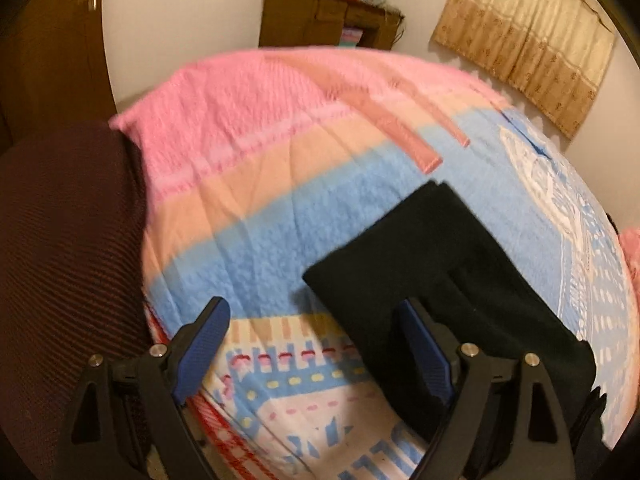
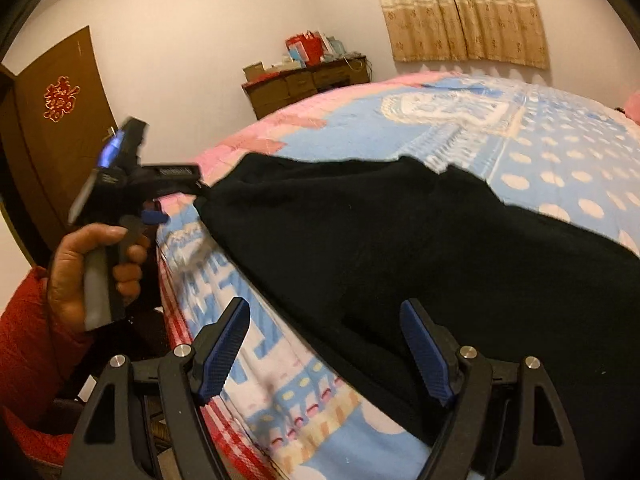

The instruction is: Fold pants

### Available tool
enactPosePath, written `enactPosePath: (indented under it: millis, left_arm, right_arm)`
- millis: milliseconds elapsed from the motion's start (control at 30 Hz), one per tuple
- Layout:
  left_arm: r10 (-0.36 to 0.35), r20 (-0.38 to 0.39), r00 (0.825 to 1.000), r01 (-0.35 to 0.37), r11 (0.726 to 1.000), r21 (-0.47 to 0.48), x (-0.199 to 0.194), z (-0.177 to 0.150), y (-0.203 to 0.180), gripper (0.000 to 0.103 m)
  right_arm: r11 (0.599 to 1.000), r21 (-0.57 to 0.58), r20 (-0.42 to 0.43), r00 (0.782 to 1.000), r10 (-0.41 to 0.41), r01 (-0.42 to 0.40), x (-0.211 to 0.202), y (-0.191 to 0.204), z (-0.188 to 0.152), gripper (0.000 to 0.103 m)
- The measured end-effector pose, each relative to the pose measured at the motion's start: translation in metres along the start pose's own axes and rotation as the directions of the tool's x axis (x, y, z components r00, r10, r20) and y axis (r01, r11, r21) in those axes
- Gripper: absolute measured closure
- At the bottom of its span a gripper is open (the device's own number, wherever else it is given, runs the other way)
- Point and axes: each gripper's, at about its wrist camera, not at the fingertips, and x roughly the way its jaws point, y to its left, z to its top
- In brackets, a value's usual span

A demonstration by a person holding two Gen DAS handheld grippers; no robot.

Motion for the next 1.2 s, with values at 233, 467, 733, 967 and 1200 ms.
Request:
enactPosePath:
  millis: [233,467,733,967,1200]
  left_arm:
    - [-0.108,-0.047,0.993,0.098,0.980,-0.171,0.022,-0.001,0.008,0.002]
    - [-0.336,-0.015,0.942,0.322,0.914,-0.246,0.024,0.004,0.001,0.005]
    - [-0.302,0.039,0.953,0.304,0.944,-0.130,0.020,-0.003,-0.009,0.076]
    - [-0.380,0.105,0.919,0.384,0.923,-0.010,-0.014,0.008,-0.041,0.077]
    - [-0.580,0.107,0.808,0.502,0.772,0.389,-0.098,-0.022,-0.141,0.081]
  right_arm:
    - [0.999,0.027,0.025,0.999,-0.028,0.027,-0.010,-0.006,0.002,0.024]
    - [0.999,0.040,0.024,0.999,-0.033,0.032,-0.012,-0.009,0.002,0.024]
    - [0.991,0.120,0.025,0.997,-0.066,0.063,-0.018,-0.026,0.000,0.024]
    - [0.955,0.263,0.096,0.982,-0.165,0.134,-0.064,-0.065,-0.006,0.024]
    - [0.876,0.425,0.188,0.925,-0.331,0.228,-0.144,-0.123,-0.021,0.024]
